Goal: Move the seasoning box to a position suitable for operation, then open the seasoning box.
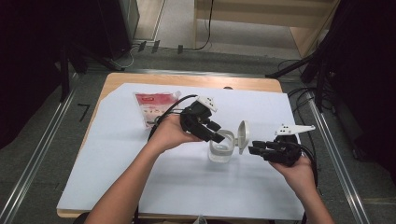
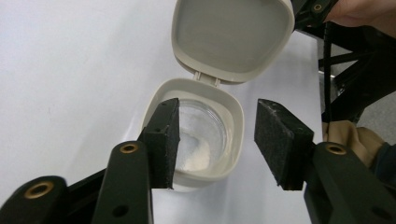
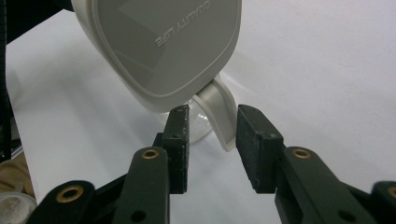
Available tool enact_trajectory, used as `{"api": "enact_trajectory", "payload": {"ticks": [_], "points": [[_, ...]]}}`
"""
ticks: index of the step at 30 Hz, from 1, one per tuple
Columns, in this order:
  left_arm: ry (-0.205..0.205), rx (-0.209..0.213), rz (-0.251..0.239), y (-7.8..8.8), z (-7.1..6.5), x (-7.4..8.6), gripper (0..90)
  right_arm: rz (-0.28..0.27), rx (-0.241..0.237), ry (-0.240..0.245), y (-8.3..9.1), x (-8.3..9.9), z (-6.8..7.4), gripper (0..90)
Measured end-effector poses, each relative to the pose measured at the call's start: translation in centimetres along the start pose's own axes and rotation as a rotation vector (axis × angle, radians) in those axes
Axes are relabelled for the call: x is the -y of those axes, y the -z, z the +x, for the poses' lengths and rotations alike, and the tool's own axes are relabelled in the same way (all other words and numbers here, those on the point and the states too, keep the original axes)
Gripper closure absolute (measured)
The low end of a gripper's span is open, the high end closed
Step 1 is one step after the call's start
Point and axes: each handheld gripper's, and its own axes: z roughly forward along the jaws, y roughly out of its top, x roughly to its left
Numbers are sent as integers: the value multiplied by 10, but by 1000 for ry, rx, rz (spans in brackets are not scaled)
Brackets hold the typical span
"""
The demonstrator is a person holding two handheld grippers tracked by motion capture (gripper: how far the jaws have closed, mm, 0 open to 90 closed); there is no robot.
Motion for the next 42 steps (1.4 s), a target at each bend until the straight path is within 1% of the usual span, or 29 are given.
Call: {"api": "enact_trajectory", "payload": {"ticks": [2, 3, 5, 6, 7, 9, 11, 12, 14, 15, 16, 17, 18, 19, 23, 24, 25, 26, 27, 28, 30, 31, 33, 34, 36, 38, 39, 40, 42], "points": [[31, 9, 3, 3, 3, 6, 450, -8, 1, -7, 0, 3, 0, 580], [44, 19, -4, 5, 4, 9, 450, -8, 1, -7, 0, 3, 0, 580], [74, 56, -18, 9, 6, 14, 407, -15, 8, -10, 0, 6, 0, 549], [75, 63, -33, 10, 6, 17, 405, -19, 11, -4, 0, 8, 0, 548], [72, 56, -39, 13, 6, 20, 377, -13, 16, -13, 0, 10, 0, 549], [64, 51, -38, 14, 5, 21, 368, -16, 19, -9, 0, 11, 0, 550], [54, 41, -31, 18, 3, 24, 308, -17, 17, -13, -1, 10, 0, 549], [50, 35, -39, 19, 2, 25, 299, -16, 17, -12, -1, 10, 0, 547], [49, 33, -37, 20, 2, 27, 303, -17, 17, -8, -2, 11, 1, 539], [40, 16, -29, 21, 2, 29, 303, -13, 18, -5, -3, 11, 1, 530], [48, 1, -24, 22, 1, 31, 339, 4, 22, -19, -4, 11, 0, 522], [53, -1, -21, 24, 3, 33, 339, 4, 22, -19, -4, 11, 0, 522], [65, -5, -32, 27, 3, 36, 362, 3, 19, -20, -4, 11, 0, 522], [62, -18, -35, 31, 4, 40, 416, -1, 18, -12, -5, 10, 0, 522], [65, -55, -39, 40, 5, 48, 428, 2, 11, -7, -5, 11, 0, 528], [65, -55, -39, 40, 5, 48, 429, 2, 11, -7, -5, 11, 0, 528], [74, -77, -43, 45, 5, 52, 429, 2, 6, -14, -6, 10, 0, 532], [74, -77, -43, 45, 5, 52, 429, 2, 6, -14, -6, 10, 0, 532], [77, -96, -43, 49, 7, 57, 429, -5, 12, -10, -7, 10, 0, 526], [81, -97, -42, 51, 8, 60, 428, -9, 19, 1, -7, 10, -1, 521], [86, -100, -38, 53, 11, 62, 427, -13, 22, 2, -7, 10, -1, 521], [101, -105, -49, 54, 12, 64, 426, -11, 20, 2, -8, 10, -1, 521], [120, -122, -51, 62, 15, 70, 425, -1, 18, 0, -8, 10, -1, 520], [120, -122, -51, 62, 15, 70, 427, -1, 18, 0, -8, 10, -1, 520], [125, -148, -51, 69, 17, 75, 428, 0, 19, 4, -8, 9, 0, 505], [130, -154, -53, 71, 18, 76, 429, 4, 22, 6, -8, 9, 0, 497], [146, -160, -52, 75, 20, 79, 430, 6, 25, 6, -9, 9, 0, 485], [152, -162, -53, 78, 20, 80, 430, 8, 22, 1, -9, 9, 0, 478], [153, -166, -52, 80, 20, 81, 438, 15, 24, 5, -10, 9, -1, 477]]}}
